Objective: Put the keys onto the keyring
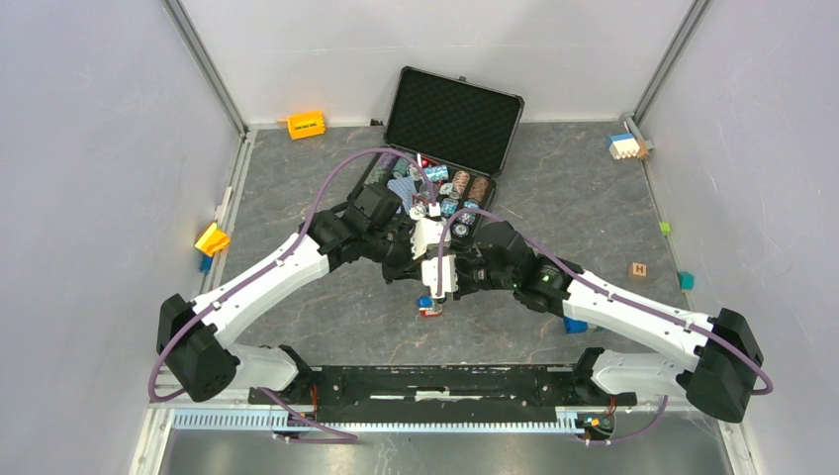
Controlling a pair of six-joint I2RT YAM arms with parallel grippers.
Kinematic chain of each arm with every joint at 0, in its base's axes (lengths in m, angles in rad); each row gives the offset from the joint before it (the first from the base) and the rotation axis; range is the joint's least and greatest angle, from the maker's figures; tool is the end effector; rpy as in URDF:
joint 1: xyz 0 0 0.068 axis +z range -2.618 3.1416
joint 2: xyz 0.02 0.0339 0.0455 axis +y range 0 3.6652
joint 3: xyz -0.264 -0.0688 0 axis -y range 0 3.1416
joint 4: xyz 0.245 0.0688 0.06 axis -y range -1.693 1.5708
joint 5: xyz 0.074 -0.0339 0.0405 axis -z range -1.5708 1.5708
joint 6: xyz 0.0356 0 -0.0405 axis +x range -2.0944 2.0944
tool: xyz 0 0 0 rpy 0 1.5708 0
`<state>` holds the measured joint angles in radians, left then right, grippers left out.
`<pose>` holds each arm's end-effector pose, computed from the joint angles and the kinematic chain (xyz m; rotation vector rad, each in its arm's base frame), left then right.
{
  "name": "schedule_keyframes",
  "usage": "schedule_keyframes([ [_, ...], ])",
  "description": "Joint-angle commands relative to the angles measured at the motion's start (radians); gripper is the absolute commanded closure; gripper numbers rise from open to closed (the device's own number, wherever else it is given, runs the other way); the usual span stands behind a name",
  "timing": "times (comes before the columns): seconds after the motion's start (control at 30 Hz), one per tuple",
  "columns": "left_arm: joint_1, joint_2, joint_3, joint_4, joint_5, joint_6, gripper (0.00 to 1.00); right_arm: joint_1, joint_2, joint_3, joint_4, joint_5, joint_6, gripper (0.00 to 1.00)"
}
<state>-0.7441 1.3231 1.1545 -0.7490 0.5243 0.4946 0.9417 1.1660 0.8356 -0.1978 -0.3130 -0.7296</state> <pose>0.1870 -0.1964 0.3042 1.6079 1.8707 -0.7576 0.1444 0.2170 0.2791 -1.6809 1.2640 0.4560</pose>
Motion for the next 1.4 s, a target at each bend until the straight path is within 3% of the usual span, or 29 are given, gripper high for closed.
schedule_keyframes([
  [0.0, -0.003, -0.009, 0.026, 0.044, 0.008, -0.009, 0.98, 0.005, -0.022, 0.04, 0.038, -0.034, 0.009, 1.0],
  [0.9, 0.027, -0.068, -0.063, 0.096, 0.11, -0.016, 0.98, -0.011, -0.045, 0.01, 0.085, -0.084, 0.037, 1.0],
  [1.37, 0.066, -0.079, -0.099, 0.136, 0.239, 0.011, 0.98, -0.023, -0.048, -0.017, 0.116, -0.141, 0.054, 1.0],
])
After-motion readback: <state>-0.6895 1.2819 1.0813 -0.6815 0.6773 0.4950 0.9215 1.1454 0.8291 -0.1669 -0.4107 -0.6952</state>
